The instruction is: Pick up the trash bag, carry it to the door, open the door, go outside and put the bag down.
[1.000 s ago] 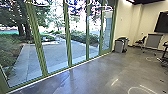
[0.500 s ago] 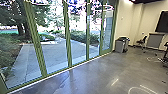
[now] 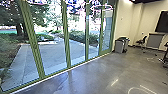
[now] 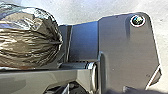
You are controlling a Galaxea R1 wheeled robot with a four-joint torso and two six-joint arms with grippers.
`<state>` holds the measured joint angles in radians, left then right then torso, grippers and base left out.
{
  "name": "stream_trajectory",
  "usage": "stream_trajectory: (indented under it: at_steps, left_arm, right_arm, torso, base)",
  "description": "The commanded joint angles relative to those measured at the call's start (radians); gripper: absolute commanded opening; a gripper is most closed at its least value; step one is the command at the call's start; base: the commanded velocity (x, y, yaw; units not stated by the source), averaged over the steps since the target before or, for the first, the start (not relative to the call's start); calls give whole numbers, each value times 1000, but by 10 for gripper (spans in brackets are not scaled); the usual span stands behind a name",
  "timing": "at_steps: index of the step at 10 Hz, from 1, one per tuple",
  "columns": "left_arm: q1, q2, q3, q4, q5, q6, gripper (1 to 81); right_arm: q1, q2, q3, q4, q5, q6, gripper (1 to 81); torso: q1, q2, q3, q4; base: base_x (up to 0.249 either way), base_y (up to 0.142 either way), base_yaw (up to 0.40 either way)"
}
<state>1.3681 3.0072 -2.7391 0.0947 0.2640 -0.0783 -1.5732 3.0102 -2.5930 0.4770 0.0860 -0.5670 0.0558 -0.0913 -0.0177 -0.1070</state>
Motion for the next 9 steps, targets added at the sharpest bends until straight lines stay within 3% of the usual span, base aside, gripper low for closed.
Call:
stream_trajectory:
  at_steps: [1, 9]
  left_arm:
    - [-71, -3, -1, 8, 61, 5, 10]
    - [-71, -3, -1, 8, 60, 5, 10]
  right_arm:
    - [46, 6, 8, -3, -66, -2, 811]
    - [44, 6, 7, -3, -66, -2, 811]
  torso:
    - [0, 0, 0, 0]
    - [0, 0, 0, 0]
  base:
    - [110, -93, 0]
    - [110, -93, 0]
